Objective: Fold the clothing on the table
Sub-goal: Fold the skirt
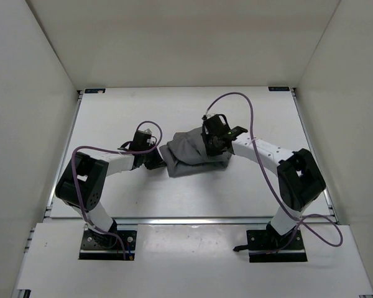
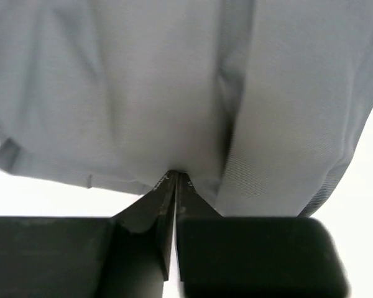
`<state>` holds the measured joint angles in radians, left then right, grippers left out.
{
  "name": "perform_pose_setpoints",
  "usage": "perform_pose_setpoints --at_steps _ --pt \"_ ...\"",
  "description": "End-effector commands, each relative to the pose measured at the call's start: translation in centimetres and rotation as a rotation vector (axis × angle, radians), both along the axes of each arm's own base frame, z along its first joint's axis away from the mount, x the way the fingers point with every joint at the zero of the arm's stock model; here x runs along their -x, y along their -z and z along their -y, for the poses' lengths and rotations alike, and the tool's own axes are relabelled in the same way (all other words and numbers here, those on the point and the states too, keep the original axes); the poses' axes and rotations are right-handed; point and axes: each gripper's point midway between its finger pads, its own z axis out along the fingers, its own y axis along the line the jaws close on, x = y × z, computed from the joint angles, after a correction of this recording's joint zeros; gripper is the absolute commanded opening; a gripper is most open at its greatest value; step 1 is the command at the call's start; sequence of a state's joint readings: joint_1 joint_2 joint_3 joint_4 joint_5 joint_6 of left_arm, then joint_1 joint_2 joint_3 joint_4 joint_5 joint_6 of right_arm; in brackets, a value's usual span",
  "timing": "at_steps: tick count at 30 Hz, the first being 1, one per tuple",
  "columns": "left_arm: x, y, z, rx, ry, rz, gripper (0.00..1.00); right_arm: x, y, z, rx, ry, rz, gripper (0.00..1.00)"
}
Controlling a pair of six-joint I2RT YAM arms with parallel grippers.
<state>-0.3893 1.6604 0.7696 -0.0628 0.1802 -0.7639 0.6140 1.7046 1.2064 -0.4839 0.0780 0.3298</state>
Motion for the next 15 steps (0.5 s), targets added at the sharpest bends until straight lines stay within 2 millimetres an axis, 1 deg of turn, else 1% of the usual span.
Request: perform_pose_setpoints --at_steps 1,2,3,4,5,6,7,8,9,10,13,14,15 --pt "0.0 0.0 0.1 -0.010 0.011 -0.001 0.05 -1.0 -4.5 -1.8 -0.064 -0.050 0.118 0.04" --pt "-0.2 -0.1 -0.1 -0.017 0.006 0.004 0.07 -0.8 -4.6 -2.2 -0.064 -0.071 0.117 0.12" --pt "-0.2 -0.3 -0.1 -0.014 0.006 0.011 0.09 -0.7 -4.4 -2.2 -0.053 -0.092 0.118 0.30" --pt "-0.1 -0.1 0.0 -0.016 0.009 0.007 0.09 -0.7 -4.0 -2.4 -0.044 -0.108 0.112 0.38" --pt "-0.2 -0.2 0.0 -0.011 0.009 0.006 0.09 -0.6 -3.9 -2.6 -0.045 -0.122 0.107 0.41" --pt "-0.2 -0.2 0.0 -0.014 0.010 0.005 0.10 -0.6 -3.4 -2.4 -0.035 -0.122 0.090 0.46" --pt "-0.1 -0.1 -0.1 -0.013 0.009 0.003 0.10 -0.8 -3.2 -2.6 -0.028 -0.127 0.089 0.48" --pt "-0.2 -0.3 -0.1 -0.015 0.012 0.011 0.10 -0.7 -2.4 -2.5 -0.011 -0.138 0.078 0.51" --pt "-0.3 -0.3 -0.2 -0.011 0.007 0.007 0.10 -0.8 -2.5 -2.8 -0.014 -0.140 0.079 0.52" --pt "-0.2 -0.3 -0.1 -0.010 0.007 0.006 0.10 -0.6 -2.0 -3.2 -0.009 -0.151 0.066 0.52" --pt "-0.3 -0.2 -0.1 -0.012 0.009 0.002 0.10 -1.3 -1.1 -3.5 0.009 -0.148 0.067 0.51" --pt "-0.3 -0.5 0.2 -0.006 0.014 0.008 0.10 -1.1 -0.7 -3.3 0.022 -0.146 0.053 0.50" --pt "-0.4 -0.4 0.1 -0.011 0.013 0.007 0.10 -1.5 -0.2 -3.4 0.050 -0.138 0.057 0.48"
